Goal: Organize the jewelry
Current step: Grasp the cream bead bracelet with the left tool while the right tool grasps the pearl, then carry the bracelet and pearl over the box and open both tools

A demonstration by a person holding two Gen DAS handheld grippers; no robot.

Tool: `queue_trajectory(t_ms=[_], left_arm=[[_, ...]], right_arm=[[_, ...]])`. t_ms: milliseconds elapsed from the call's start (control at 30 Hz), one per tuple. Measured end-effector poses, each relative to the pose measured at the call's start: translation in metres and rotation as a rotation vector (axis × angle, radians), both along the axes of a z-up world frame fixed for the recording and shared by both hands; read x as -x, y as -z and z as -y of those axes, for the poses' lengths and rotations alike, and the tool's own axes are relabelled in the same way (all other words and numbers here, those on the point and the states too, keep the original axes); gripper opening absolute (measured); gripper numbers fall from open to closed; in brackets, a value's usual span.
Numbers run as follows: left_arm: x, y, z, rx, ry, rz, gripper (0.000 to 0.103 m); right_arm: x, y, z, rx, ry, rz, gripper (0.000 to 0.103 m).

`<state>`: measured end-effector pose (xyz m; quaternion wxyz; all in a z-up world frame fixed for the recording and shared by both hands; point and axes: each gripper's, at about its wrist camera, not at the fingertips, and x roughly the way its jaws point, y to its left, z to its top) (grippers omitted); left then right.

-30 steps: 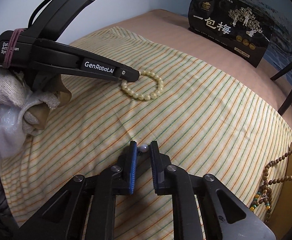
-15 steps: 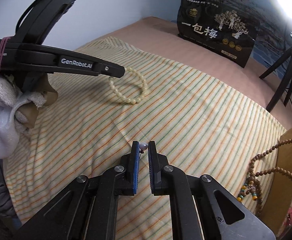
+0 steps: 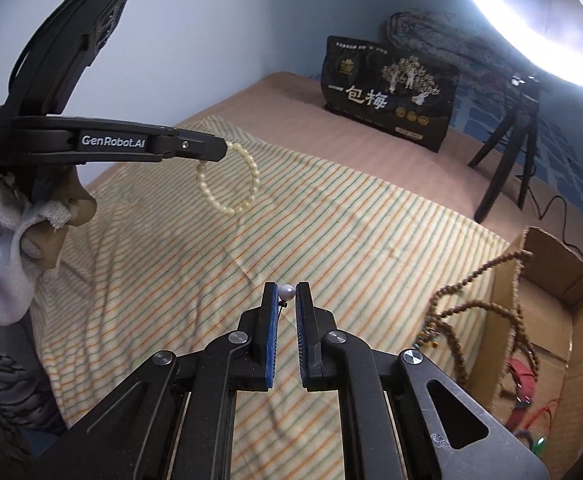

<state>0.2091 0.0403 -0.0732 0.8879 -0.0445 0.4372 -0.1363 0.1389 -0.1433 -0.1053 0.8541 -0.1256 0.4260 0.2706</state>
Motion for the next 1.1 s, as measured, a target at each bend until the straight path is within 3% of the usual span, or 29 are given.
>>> queue_trajectory(t_ms=[367, 700, 1100], left_arm=[[0.039, -0.036, 0.052, 0.051, 0.083, 0.069, 0.005], [0.064, -0.045, 0.121, 0.124, 0.184, 0.083, 0.005], [0.078, -0.045, 0.196, 0.132, 0.307, 0.098, 0.005]], right_arm=[[0.018, -0.042, 0.052, -0.02, 0.084, 0.045, 0.007], [0.016, -0.073, 0.107, -0.018, 0.169, 0.081, 0.007], [-0.007, -0.077, 0.18, -0.045, 0.315, 0.063, 0.007]])
